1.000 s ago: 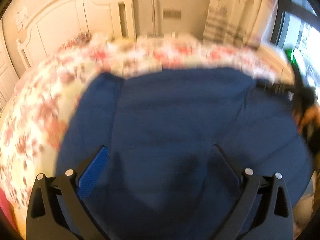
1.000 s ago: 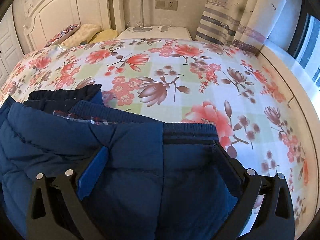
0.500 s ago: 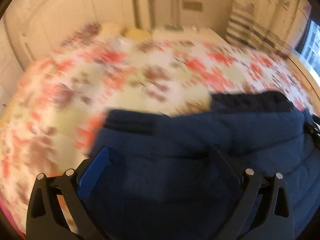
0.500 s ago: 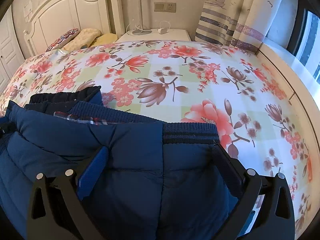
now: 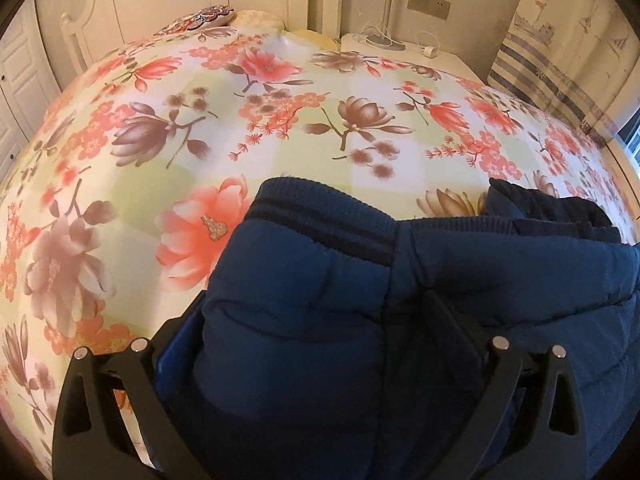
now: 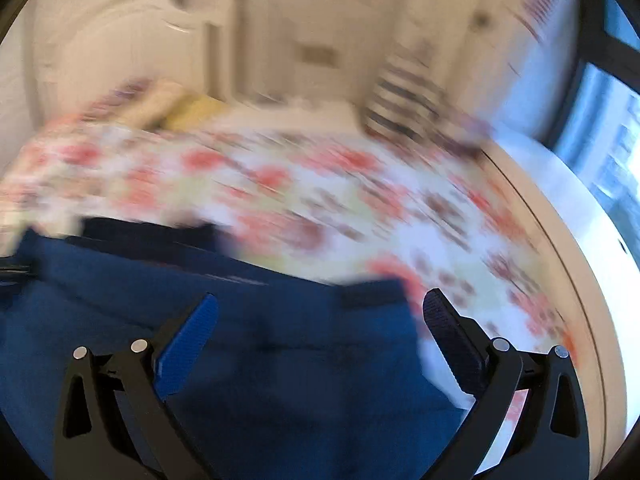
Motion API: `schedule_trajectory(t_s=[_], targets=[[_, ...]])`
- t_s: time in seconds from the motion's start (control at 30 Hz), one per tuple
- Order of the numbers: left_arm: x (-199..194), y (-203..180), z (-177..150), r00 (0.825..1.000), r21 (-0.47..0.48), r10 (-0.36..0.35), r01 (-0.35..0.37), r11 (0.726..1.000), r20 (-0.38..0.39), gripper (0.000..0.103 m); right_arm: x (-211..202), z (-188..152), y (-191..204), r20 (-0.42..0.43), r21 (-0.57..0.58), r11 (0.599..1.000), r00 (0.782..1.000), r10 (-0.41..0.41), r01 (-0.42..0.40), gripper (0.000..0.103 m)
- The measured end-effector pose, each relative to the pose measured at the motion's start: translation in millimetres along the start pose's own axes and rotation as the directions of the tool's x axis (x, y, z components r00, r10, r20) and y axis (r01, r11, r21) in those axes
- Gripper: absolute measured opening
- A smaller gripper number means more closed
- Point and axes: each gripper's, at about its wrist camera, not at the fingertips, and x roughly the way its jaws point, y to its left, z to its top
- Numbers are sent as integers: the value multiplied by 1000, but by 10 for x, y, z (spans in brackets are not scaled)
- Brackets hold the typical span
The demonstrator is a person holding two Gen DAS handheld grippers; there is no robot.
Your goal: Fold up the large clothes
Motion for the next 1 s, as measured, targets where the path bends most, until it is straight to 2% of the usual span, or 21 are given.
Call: schedule_trajectory(t_s=[0.07,0.13,0.2,0.23,0.37,0.43,0.53,0.6,0.63,0.67,0.7,0.73,0.77,0.9,0.97,1.0], targets=[[-2,-13,7,1000,5,7,-7,1000,3,101,-34,76,426,4,-118,991,998,67,-66,98],[-5,-12,10,1000,4,7,-7,1000,4,101,117,77,782,-53,-187,975,992,116,-123,98],[-10,-2,6,1000,2,4,-4,1000,5,101,423,-38,1133,-162,-286,950,984,79,-124,98],[-4,6,9,1000,1,2,-2,1000,5,101,499,-79,1197,-174,-313,942,983,65,-118,98],[13,48,7,1000,-17,-23,23,1000,-4,101,477,-35,933,-175,-232,962,979,104,-144,98],[11,58,1,1000,-22,-29,29,999,-4,101,411,-27,725,-147,-197,975,986,71,-100,98],[16,68,-3,999,-29,-37,37,999,-5,101,364,-88,192,-122,-71,997,992,1,-9,98],[16,69,-7,999,-31,-39,39,999,-5,101,416,-226,-343,-140,73,992,986,-87,98,98],[15,67,-10,999,-31,-38,38,999,-5,101,475,-322,-572,-160,146,984,984,-82,105,98],[19,74,-7,999,-29,-37,37,999,-5,101,561,-420,-773,-176,231,971,984,-18,59,98],[18,71,-7,999,-28,-35,35,999,-3,101,651,-498,-929,-181,321,947,980,82,-20,98],[16,68,-7,999,-26,-32,32,999,-2,101,739,-564,-1035,-183,393,916,969,166,-83,98],[14,67,-6,1000,-25,-28,28,999,-1,101,742,-557,-1032,-174,389,917,971,162,-83,98],[7,54,-7,1000,-23,-25,25,999,1,101,670,-473,-821,-180,271,963,983,40,11,98],[-19,43,-4,1000,-12,-4,4,1000,10,101,502,-432,-811,-149,225,972,988,-33,66,98],[-69,26,-2,999,-3,30,-30,1000,23,101,351,-406,-759,-111,200,976,992,-66,87,98]])
